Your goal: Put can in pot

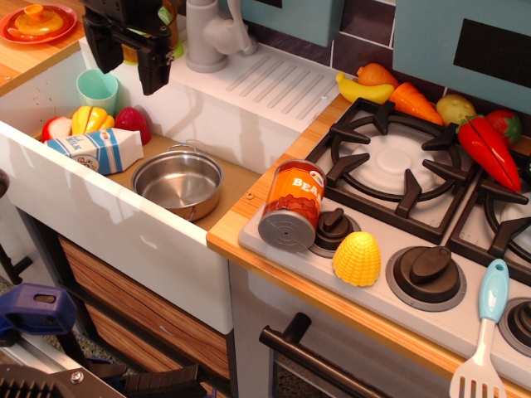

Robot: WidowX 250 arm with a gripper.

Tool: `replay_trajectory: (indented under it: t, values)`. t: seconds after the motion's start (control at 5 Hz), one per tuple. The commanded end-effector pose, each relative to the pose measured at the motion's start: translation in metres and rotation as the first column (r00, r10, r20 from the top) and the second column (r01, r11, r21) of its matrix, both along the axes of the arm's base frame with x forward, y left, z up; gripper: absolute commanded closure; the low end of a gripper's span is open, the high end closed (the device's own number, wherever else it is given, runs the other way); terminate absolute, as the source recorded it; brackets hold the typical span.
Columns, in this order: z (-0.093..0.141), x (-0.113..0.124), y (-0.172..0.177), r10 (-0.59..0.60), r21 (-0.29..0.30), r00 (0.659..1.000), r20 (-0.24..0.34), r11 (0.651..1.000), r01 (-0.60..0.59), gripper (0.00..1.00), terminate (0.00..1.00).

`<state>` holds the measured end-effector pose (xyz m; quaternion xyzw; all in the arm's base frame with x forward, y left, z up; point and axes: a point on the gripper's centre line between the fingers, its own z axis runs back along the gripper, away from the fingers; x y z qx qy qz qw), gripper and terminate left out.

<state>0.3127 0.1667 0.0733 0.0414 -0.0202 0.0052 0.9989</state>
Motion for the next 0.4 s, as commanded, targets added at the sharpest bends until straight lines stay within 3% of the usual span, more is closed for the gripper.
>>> replay_trajectory:
  t: [0.0,0.2]
  values:
    - [0.055,0.019,-0.047,0.059,-0.003,0.998,0.033,0.998,-0.059,0.00,0.00]
    - [0.063,0.014,-0.071,0.109,-0.067,0.994,0.012,0.992,-0.108,0.00,0.00]
